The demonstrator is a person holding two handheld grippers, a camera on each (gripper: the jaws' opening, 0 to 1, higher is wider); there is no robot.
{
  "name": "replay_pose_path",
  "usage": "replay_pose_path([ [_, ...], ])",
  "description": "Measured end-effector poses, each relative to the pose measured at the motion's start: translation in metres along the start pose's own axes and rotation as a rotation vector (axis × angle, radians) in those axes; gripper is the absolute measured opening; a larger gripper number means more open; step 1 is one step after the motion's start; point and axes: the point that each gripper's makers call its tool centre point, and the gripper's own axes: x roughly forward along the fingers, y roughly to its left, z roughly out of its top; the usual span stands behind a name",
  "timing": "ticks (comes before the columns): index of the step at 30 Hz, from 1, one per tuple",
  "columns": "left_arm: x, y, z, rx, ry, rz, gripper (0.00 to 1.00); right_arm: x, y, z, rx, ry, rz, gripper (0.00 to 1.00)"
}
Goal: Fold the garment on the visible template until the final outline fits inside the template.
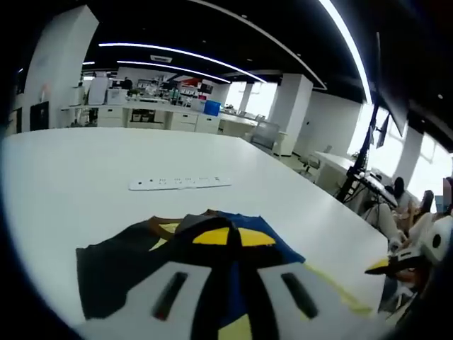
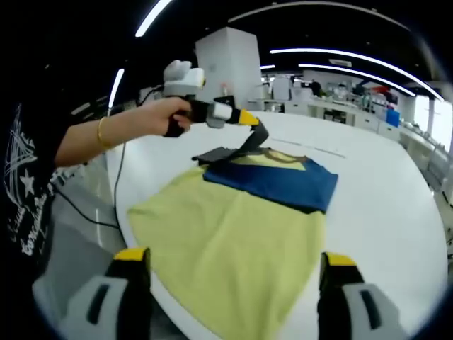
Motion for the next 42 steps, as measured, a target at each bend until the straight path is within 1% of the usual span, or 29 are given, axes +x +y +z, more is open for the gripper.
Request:
replay_pose_path([
  [6,0.013,-0.015,-0.010,-0.004,0.015,-0.025,0.00,-0.001,-0.002,-0.001,0.001,0.001,-0.004,1.00],
  [10,0.020,-0.027,-0.018,0.047,0.042,-0.036,0.00,-0.002,-0.003,-0.004,0.006,0.005,-0.010,1.00],
  [16,0.025,-0.042,-0.020,0.048,0.039,-0.070,0.00,-0.003,-0.006,-0.007,0.011,0.011,-0.017,1.00],
  [19,0.027,-0.053,-0.019,0.054,0.024,-0.103,0.00,-0.004,-0.006,-0.007,0.013,0.010,-0.018,1.00],
  [23,0.031,-0.061,-0.024,0.068,0.034,-0.129,0.00,-0.004,-0.007,-0.007,0.014,0.012,-0.021,1.00],
  [27,0.030,-0.074,-0.036,0.069,0.047,-0.168,0.00,-0.005,-0.007,-0.008,0.016,0.014,-0.024,1.00],
  [28,0.030,-0.079,-0.041,0.074,0.060,-0.185,0.00,-0.005,-0.007,-0.009,0.016,0.014,-0.024,1.00],
  [31,0.031,-0.091,-0.048,0.089,0.072,-0.223,0.00,-0.006,-0.007,-0.010,0.020,0.012,-0.027,1.00],
  [34,0.034,-0.097,-0.058,0.121,0.102,-0.227,0.00,-0.007,-0.006,-0.013,0.022,0.020,-0.028,1.00],
  [38,0.034,-0.106,-0.072,0.126,0.134,-0.236,0.00,-0.009,-0.007,-0.015,0.023,0.025,-0.031,1.00],
  [42,0.039,-0.107,-0.085,0.129,0.167,-0.233,0.00,-0.011,-0.009,-0.014,0.024,0.023,-0.034,1.00],
])
